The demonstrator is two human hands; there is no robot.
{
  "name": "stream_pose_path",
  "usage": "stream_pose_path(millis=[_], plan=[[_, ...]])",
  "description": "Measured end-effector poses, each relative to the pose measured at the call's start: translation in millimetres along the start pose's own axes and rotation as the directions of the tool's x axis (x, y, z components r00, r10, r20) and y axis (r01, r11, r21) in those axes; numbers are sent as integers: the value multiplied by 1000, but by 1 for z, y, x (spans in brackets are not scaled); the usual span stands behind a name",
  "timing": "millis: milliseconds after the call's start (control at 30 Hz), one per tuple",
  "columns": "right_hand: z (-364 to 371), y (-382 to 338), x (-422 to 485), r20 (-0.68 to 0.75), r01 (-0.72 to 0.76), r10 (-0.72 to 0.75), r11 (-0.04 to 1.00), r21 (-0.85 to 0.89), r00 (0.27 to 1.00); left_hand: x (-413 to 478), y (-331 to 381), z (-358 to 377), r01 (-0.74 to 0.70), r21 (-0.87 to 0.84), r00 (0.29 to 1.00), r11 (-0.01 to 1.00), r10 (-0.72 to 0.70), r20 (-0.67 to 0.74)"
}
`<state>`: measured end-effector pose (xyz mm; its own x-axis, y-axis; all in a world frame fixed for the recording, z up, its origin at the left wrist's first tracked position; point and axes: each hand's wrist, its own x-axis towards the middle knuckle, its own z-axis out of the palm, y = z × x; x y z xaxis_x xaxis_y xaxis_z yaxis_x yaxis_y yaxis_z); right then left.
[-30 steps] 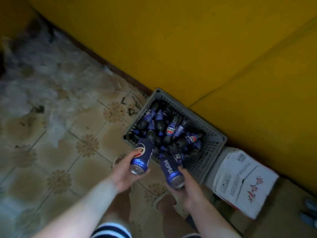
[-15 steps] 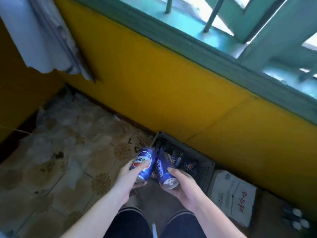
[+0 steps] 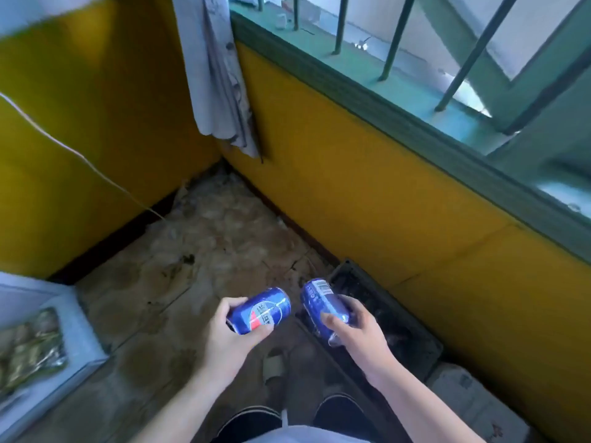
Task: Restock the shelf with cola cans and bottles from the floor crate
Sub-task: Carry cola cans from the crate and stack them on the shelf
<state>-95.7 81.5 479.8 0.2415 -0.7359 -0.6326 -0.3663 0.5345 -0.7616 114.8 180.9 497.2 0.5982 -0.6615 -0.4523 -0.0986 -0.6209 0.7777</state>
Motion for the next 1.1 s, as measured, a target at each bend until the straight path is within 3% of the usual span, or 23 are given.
stream_pose_path(millis=[67, 167, 367, 467, 600, 800, 867, 967, 1100], plan=[[-4, 5, -4, 54, 89, -81, 982, -169, 995, -24, 0, -4, -9, 26, 998, 1000, 11, -64], [-15, 10, -21, 139, 192, -163, 955, -227, 977, -64, 6, -2, -29, 13, 988, 999, 31, -153], [-46, 1, -61, 280, 221, -221, 975, 32, 934, -130, 14, 13, -83, -240, 964, 967, 17, -265], [-45, -12, -71, 370, 29, -131, 962, 270, 920, -157, 17, 4, -166, -357, 951, 919, 53, -305], [-24, -16, -85, 548, -356, 60, 818, 453, 835, -199, 8, -21, -238, -526, 941, 816, 59, -334], [35, -5, -120, 743, -497, 172, 834, 239, 646, -266, -46, -53, -222, -738, 949, 637, -33, -314], [60, 5, -138, 800, -507, 212, 852, 130, 562, -289, -68, -56, -215, -821, 937, 529, -125, -326], [98, 21, -172, 838, -484, 268, 875, -6, 475, -324, -94, -62, -216, -952, 904, 215, -325, -279], [144, 49, -222, 846, -411, 354, 894, -180, 399, -363, -134, -80, -350, -934, 868, -78, -401, -292]])
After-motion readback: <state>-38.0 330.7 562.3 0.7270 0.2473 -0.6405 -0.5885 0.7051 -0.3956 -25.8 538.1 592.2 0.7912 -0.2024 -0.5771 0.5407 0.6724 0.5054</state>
